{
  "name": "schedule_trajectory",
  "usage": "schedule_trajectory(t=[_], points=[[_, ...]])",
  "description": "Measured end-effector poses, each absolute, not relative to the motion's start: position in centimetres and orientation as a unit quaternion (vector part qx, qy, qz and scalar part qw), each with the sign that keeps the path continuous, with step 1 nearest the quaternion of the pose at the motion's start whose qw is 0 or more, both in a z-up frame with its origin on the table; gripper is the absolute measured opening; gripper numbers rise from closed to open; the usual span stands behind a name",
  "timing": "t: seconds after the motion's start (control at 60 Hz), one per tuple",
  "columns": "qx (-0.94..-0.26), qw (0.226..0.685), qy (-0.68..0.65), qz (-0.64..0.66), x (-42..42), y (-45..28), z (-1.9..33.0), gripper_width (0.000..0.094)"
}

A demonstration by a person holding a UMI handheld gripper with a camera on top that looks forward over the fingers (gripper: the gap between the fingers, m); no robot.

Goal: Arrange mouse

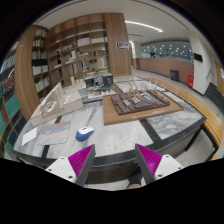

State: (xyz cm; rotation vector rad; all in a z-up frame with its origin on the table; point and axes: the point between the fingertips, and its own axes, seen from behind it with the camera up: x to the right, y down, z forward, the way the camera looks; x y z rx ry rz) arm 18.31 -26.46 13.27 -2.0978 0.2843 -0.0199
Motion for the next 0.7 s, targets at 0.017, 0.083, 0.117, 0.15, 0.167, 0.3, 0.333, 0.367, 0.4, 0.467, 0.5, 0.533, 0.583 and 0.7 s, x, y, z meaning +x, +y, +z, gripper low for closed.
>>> schedule_trajectory(t=[0.017,0.083,0.117,0.15,0.167,0.3,0.333,0.367,0.4,0.467,0.5,0.533,0.583,0.7], points=[[-0.864,0.490,0.116,-0.008,18.1,-26.0,13.1,0.0822],[-0.865,0.489,0.113,-0.005,17.8,-25.5,12.5,0.0822],[-0.864,0.492,0.108,0.003,17.3,-25.0,12.2,0.0821],[-0.863,0.495,0.101,0.016,16.7,-24.8,12.1,0.0822],[-0.863,0.495,0.098,0.023,16.3,-24.5,11.8,0.0820],[-0.867,0.486,0.082,0.070,12.8,-22.2,9.0,0.0819],[-0.871,0.479,0.077,0.076,11.9,-21.3,8.0,0.0820],[-0.875,0.473,0.072,0.078,11.0,-20.2,7.0,0.0820],[-0.877,0.469,0.064,0.081,10.0,-19.0,6.0,0.0820],[-0.882,0.461,0.040,0.087,7.8,-16.4,4.0,0.0822],[-0.887,0.453,0.036,0.084,7.2,-15.2,2.9,0.0822],[-0.889,0.450,0.033,0.081,6.6,-13.9,2.2,0.0821],[-0.890,0.449,0.025,0.081,5.5,-11.9,1.3,0.0821],[-0.896,0.436,0.038,0.076,4.2,-7.5,-0.6,0.0821]])
